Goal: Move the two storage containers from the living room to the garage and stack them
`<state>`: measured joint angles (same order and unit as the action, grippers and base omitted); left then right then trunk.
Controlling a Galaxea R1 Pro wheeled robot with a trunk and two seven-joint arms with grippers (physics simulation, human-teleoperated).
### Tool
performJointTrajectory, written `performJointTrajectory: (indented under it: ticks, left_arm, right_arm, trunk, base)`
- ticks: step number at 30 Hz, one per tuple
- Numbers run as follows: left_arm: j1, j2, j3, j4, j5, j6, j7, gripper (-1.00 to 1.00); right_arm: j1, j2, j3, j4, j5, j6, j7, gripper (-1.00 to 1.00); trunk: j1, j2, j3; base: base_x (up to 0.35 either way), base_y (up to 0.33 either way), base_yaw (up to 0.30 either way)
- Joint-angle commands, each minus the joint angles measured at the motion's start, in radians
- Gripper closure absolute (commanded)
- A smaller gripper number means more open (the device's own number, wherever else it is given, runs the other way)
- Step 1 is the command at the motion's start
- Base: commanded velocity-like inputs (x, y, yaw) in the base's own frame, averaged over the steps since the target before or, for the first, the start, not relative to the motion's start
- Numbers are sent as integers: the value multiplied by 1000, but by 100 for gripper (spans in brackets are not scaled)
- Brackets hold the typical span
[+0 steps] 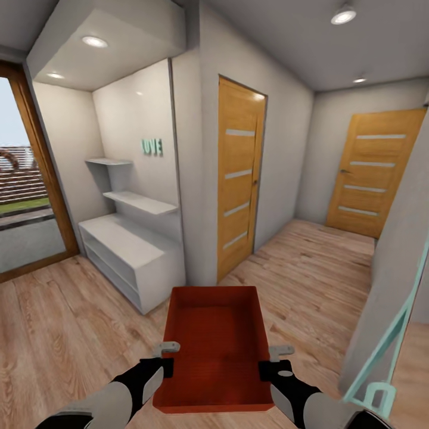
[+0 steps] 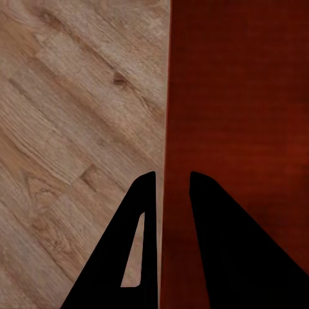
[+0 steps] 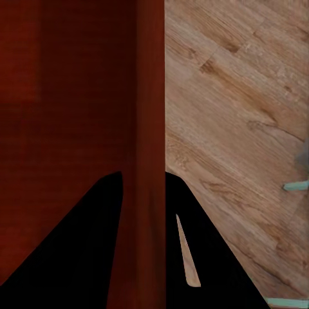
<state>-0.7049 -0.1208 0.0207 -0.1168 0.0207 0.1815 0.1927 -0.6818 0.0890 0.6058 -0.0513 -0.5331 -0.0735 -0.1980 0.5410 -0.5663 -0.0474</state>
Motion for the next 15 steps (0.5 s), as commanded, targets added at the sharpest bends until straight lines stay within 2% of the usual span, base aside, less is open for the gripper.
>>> performJointTrajectory:
  ticks: [1, 9, 15]
  left_arm:
    - [-1, 18, -1, -4, -20, 7, 10, 100]
    - [-1, 18, -1, -4, -21, 7, 10, 100]
    - [-1, 18, -1, -4, -20, 7, 10, 100]
  right_arm:
    - [-1, -3, 0, 5, -18, -6, -23, 100]
    - [-1, -4, 0, 5, -18, -6, -23, 100]
    - [-1, -3, -1, 6, -18, -6, -23, 100]
  trunk:
    - [1, -2, -2]
    - [1, -2, -2]
    - [1, -2, -2]
  base:
    - [324, 0, 0]
    - [324, 0, -9]
    - [323, 0, -174]
